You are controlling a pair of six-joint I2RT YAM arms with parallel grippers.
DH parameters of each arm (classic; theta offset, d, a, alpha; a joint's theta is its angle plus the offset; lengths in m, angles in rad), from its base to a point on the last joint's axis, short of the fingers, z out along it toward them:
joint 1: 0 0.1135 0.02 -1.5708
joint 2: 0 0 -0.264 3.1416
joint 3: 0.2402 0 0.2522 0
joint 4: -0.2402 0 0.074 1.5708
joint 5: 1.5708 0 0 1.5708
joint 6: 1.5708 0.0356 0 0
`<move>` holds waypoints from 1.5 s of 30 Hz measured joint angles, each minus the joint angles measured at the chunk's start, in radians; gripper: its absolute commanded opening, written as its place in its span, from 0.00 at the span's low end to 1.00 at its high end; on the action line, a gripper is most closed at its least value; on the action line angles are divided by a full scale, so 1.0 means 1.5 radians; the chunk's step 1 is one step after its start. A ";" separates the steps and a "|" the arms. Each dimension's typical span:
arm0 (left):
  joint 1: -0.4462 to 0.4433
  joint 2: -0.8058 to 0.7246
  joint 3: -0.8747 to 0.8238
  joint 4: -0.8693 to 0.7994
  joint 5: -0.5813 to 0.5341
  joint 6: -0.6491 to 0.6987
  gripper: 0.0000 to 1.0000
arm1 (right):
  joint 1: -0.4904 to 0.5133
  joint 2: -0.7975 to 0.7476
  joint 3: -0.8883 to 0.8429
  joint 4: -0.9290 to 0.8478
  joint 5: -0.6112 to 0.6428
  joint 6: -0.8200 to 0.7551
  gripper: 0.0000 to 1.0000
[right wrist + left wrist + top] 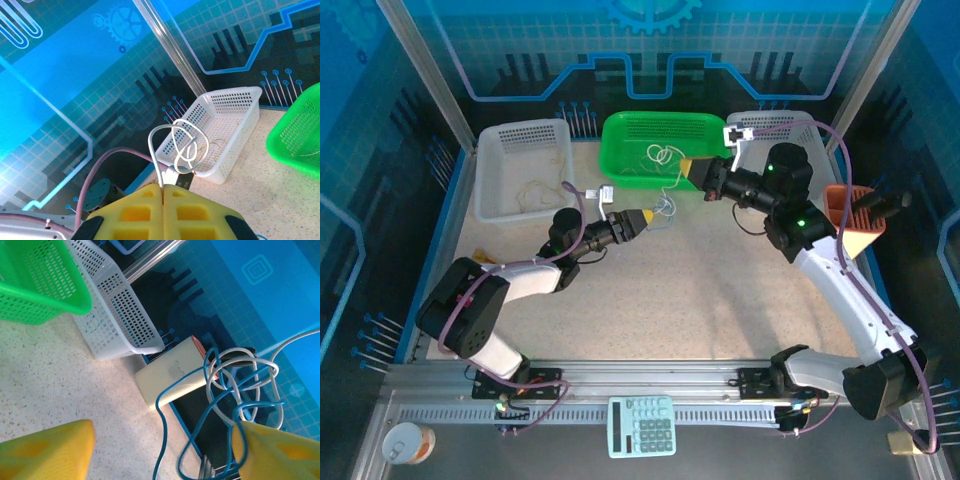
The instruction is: Untangle the cables
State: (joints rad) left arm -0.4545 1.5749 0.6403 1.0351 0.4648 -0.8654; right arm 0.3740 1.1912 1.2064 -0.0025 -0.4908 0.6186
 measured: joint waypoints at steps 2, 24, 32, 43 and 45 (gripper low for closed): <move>0.000 0.019 0.000 0.030 0.003 -0.019 0.35 | 0.002 0.000 0.000 0.004 0.001 0.002 0.00; 0.042 -0.067 -0.101 -0.062 -0.116 -0.011 0.00 | -0.203 -0.039 -0.002 0.002 0.043 0.015 0.00; 0.042 -0.094 -0.108 -0.151 -0.132 0.037 0.33 | -0.235 -0.037 -0.002 0.024 0.030 0.050 0.00; 0.003 -0.093 -0.050 -0.129 -0.086 -0.051 0.74 | -0.181 -0.015 -0.019 0.090 0.018 0.113 0.00; -0.003 -0.089 -0.044 -0.096 -0.084 -0.085 0.76 | -0.158 -0.004 -0.022 0.108 0.018 0.130 0.00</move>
State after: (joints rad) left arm -0.4595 1.4422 0.5743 0.8913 0.3393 -0.9936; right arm 0.1371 1.1854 1.1728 0.1589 -0.4644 0.8143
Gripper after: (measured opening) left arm 0.746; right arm 0.044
